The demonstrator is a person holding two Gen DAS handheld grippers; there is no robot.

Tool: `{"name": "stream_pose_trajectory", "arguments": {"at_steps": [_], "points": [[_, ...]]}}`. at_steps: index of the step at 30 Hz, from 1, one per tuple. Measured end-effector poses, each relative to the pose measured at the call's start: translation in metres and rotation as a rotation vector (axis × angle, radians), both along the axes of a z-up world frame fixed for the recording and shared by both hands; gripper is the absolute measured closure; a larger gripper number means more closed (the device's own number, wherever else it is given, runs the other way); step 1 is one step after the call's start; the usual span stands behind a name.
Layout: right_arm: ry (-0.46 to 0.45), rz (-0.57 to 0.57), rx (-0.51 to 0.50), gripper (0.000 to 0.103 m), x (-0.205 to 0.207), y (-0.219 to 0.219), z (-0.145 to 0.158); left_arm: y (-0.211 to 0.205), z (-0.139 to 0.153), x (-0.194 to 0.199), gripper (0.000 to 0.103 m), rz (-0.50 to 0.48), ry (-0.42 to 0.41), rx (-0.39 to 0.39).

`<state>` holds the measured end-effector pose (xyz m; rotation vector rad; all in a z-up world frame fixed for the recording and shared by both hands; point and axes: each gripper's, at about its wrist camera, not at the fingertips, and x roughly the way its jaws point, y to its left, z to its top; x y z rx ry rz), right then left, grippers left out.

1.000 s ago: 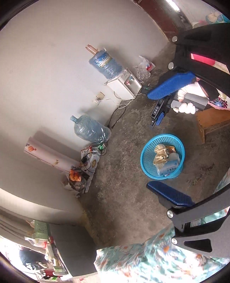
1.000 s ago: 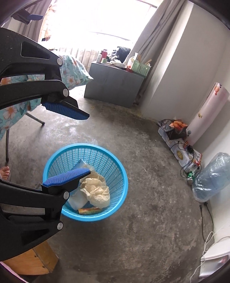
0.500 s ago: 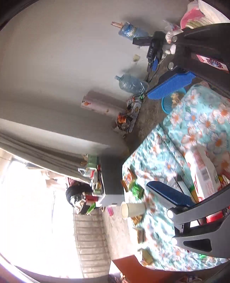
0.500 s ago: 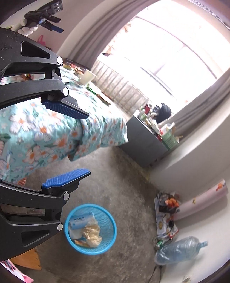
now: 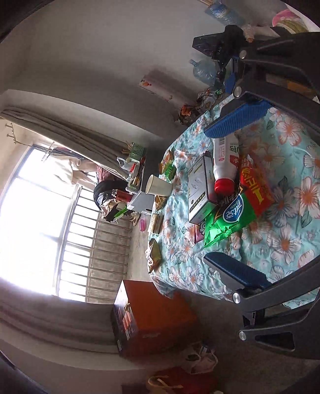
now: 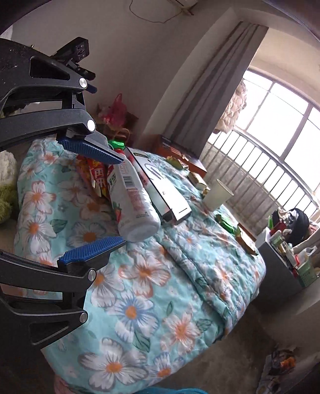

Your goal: Collect trash

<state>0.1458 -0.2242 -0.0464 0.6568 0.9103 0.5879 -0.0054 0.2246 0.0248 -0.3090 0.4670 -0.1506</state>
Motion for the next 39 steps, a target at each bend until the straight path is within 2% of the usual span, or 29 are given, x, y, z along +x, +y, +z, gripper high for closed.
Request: {"name": "stream_pose_trajectory", "arguments": {"at_steps": [3, 7, 10, 13, 17, 23, 25, 31, 39], "points": [[0.066, 0.033, 0.025, 0.045, 0.004, 0.031, -0.002, 0.001, -0.007, -0.004, 0.012, -0.022, -0.006, -0.025], [0.191, 0.042, 0.121, 0.044, 0.01, 0.063, -0.015, -0.007, -0.017, -0.002, 0.014, -0.076, -0.026, -0.03], [0.332, -0.017, 0.202, 0.044, 0.019, 0.077, -0.038, -0.011, -0.027, 0.007, 0.018, -0.108, -0.015, -0.038], [0.401, -0.093, 0.244, 0.044, 0.027, 0.085, -0.051, -0.012, -0.034, 0.024, 0.025, -0.148, 0.01, -0.07], [0.437, -0.182, 0.288, 0.044, 0.038, 0.089, -0.06, -0.016, -0.04, 0.056, 0.033, -0.192, 0.052, -0.059], [0.506, -0.271, 0.338, 0.044, 0.042, 0.079, -0.076, -0.033, -0.054, 0.106, 0.049, -0.283, 0.167, -0.048], [0.51, -0.273, 0.34, 0.044, 0.046, 0.077, -0.077, -0.041, -0.059, 0.118, 0.053, -0.304, 0.199, -0.039], [0.513, -0.246, 0.348, 0.047, 0.059, 0.072, -0.083, -0.06, -0.074, 0.141, 0.056, -0.32, 0.299, -0.006], [0.55, -0.154, 0.384, 0.051, 0.067, 0.03, -0.089, -0.079, -0.074, 0.145, 0.056, -0.378, 0.345, -0.031]]}}
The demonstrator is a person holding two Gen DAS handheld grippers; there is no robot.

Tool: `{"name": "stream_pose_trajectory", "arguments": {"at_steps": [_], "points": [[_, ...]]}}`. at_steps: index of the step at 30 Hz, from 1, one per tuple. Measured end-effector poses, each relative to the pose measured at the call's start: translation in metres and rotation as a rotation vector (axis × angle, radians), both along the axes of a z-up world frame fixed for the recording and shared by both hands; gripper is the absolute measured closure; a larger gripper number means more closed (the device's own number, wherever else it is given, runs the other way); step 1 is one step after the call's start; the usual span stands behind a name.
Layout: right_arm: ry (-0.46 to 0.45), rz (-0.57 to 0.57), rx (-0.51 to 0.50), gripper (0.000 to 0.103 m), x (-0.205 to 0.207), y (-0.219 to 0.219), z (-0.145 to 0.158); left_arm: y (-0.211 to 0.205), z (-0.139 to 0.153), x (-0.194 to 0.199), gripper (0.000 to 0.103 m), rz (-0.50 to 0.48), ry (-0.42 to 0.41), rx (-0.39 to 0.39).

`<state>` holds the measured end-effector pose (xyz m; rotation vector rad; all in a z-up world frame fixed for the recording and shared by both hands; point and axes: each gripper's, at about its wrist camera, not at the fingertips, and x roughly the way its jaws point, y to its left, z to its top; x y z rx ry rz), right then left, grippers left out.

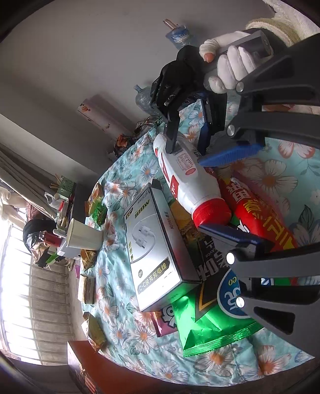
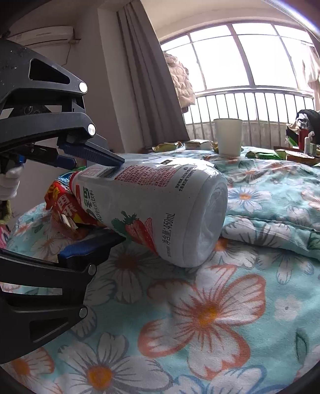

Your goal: Collect trash

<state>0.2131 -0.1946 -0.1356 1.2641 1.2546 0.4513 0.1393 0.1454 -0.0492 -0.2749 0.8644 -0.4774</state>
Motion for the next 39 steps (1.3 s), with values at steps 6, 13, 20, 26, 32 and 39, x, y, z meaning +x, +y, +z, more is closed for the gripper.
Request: {"name": "stream_pose_trajectory", "arguments": {"at_steps": [6, 13, 20, 26, 32, 39], "points": [[0.003, -0.033, -0.063, 0.05, -0.006, -0.048, 0.004, -0.011, 0.007, -0.003, 0.056, -0.037, 0.007, -0.007], [-0.018, -0.059, -0.095, 0.043, -0.023, -0.052, 0.003, 0.016, 0.037, 0.034, 0.023, -0.021, -0.046, 0.141], [-0.02, -0.049, -0.08, 0.041, -0.034, -0.041, -0.008, 0.0, 0.02, 0.105, 0.013, -0.218, 0.065, 0.354], [-0.03, -0.028, -0.089, 0.041, -0.033, -0.039, -0.002, -0.014, -0.005, 0.139, 0.013, -0.307, 0.158, 0.437], [-0.039, -0.014, -0.084, 0.04, -0.033, -0.039, 0.001, -0.02, -0.015, 0.15, 0.01, -0.364, 0.2, 0.472], [-0.055, 0.005, -0.093, 0.04, -0.019, -0.026, 0.013, -0.025, -0.022, 0.162, 0.009, -0.436, 0.27, 0.463]]}}
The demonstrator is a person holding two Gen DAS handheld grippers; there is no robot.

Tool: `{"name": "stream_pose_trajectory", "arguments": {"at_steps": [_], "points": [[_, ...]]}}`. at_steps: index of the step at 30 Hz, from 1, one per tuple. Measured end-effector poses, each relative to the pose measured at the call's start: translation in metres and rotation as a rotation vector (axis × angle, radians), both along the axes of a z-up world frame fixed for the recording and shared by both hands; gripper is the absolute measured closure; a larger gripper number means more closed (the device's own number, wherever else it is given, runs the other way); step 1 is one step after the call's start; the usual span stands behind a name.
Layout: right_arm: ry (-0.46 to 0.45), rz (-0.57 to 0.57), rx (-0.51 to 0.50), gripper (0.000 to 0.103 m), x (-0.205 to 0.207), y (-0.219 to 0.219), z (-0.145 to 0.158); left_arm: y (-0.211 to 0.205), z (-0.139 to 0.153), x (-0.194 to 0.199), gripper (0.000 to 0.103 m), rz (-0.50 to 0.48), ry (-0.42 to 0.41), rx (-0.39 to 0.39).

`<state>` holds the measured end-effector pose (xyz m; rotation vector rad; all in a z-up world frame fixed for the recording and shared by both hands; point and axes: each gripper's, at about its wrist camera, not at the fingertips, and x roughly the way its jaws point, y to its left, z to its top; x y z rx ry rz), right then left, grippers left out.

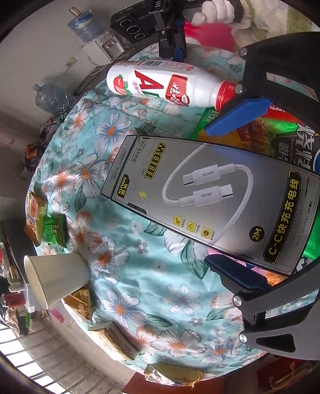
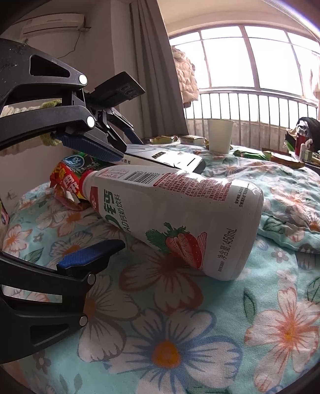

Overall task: Collect trash
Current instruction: 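Grasp the grey charging cable box with the left tool while the right tool holds the bottle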

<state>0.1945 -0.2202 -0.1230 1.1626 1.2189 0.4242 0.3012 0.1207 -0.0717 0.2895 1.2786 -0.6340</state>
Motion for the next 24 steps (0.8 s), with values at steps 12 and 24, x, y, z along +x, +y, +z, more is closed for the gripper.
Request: {"name": "stream_pose_trajectory", "arguments": {"at_steps": [12, 24], "points": [[0.025, 0.001, -0.005, 0.04, 0.015, 0.014, -0.004, -0.018, -0.015, -0.001, 0.009, -0.067, 0.001, 0.131], [-0.008, 0.017, 0.015, 0.041, 0.048, 0.013, -0.012, -0.031, -0.004, -0.014, 0.011, -0.003, -0.039, 0.139]]}}
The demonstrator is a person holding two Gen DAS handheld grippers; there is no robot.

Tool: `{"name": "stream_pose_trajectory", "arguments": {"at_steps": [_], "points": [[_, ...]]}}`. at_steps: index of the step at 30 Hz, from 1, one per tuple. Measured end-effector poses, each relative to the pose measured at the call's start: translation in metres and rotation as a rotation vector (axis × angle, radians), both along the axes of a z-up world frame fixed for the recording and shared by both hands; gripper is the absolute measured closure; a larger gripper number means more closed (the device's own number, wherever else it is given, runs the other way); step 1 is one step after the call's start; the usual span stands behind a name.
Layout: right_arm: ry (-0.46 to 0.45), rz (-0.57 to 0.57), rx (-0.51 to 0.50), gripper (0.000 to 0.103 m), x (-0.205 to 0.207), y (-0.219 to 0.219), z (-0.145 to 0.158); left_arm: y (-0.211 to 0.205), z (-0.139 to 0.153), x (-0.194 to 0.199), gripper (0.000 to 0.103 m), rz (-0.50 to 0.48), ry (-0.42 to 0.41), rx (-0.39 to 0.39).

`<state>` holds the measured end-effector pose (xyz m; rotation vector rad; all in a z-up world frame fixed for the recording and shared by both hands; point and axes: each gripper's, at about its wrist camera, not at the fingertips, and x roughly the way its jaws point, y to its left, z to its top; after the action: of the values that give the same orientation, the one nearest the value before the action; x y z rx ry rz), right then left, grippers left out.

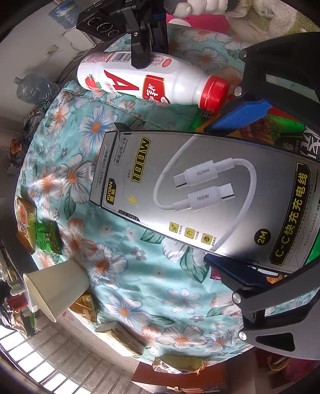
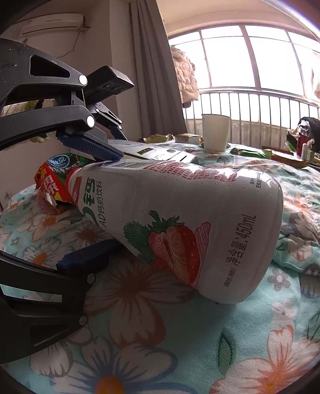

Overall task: Collect trash
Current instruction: 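Grasp the grey charging cable box with the left tool while the right tool holds the bottle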

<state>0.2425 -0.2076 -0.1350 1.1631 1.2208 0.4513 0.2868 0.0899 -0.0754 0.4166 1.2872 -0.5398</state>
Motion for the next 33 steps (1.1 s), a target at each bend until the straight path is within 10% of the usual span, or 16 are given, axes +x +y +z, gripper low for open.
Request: {"name": "stream_pose_trajectory", "arguments": {"at_steps": [17, 27, 33], "points": [[-0.032, 0.393, 0.0, 0.043, 0.008, -0.065, 0.012, -0.029, 0.015, -0.031, 0.012, 0.336, 0.368, -0.472], [-0.038, 0.458, -0.056, 0.044, 0.003, -0.079, 0.002, -0.062, 0.001, -0.084, 0.013, 0.478, 0.176, -0.572], [-0.155, 0.327, -0.324, 0.04, 0.022, -0.054, 0.022, -0.058, -0.001, -0.094, 0.013, 0.524, 0.049, -0.548]]}}
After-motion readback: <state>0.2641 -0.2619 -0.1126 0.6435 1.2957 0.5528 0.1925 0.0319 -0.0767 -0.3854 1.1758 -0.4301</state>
